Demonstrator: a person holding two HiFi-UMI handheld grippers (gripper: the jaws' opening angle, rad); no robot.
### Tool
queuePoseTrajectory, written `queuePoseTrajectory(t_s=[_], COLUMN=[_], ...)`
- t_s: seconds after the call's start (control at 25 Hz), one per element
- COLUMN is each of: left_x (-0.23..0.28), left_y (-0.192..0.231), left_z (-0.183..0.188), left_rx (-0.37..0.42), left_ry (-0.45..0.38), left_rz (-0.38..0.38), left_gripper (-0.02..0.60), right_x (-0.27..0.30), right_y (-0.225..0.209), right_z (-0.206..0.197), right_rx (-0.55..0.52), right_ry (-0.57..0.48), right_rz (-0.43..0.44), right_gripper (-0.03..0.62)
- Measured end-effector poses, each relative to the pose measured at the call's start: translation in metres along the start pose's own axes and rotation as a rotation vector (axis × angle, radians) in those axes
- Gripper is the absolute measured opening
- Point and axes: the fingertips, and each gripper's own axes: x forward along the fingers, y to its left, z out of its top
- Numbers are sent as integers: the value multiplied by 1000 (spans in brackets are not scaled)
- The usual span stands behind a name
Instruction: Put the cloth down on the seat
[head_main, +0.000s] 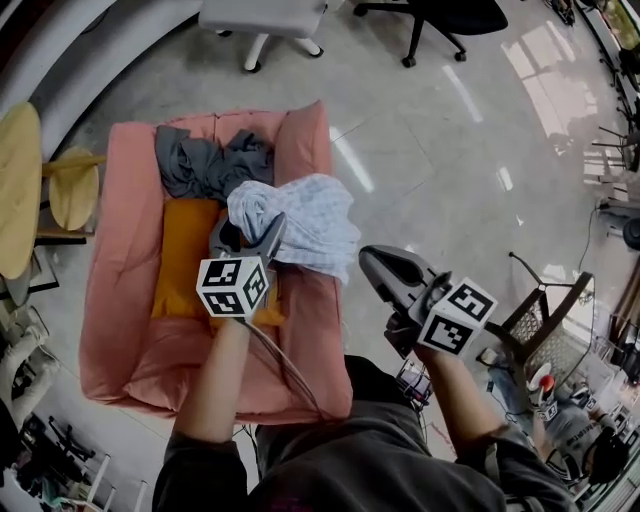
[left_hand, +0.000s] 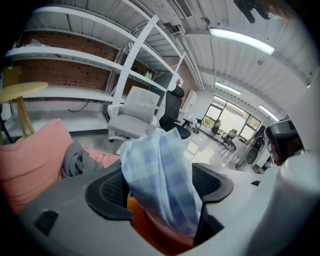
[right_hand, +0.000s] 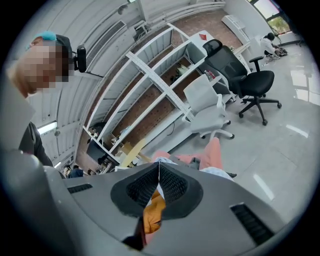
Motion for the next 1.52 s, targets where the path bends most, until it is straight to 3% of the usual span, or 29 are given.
queuePoseTrajectory(t_s=[0.16,0.28,0.44,0.56,0.8,0.88,1.12,1.52], left_x=[-21,-38,-52,-66,-110,-125,-156,-196], left_y=[21,24,12,-10,-61,-77,-120,-170], left_z=[8,17,25,32,45,52,65,71], left_rx=[7,-11,-25,-48,-72,-71,-29,21], left_ry=[-22,-63,-96,-122,-186,-212,-241,-247], left_rz=[112,129,87,7,-147,-190,-251,-281], left_gripper=[388,388,388,370,84,34,11,11], right_x=[5,4,-1,-9,-32,-42,-69,-106], right_y=[9,17,30,41,65,72,88,125], right_z=[0,-4,-3,1,16,20,27,37], right_rx=[-8,-11,-30,-54,-112,-129,-176,-241], right_ry=[5,10,3,-5,-33,-46,-69,-120], right_rz=[21,30,43,49,58,63,63,93], right_gripper=[15,15,15,15,15,15,15,15])
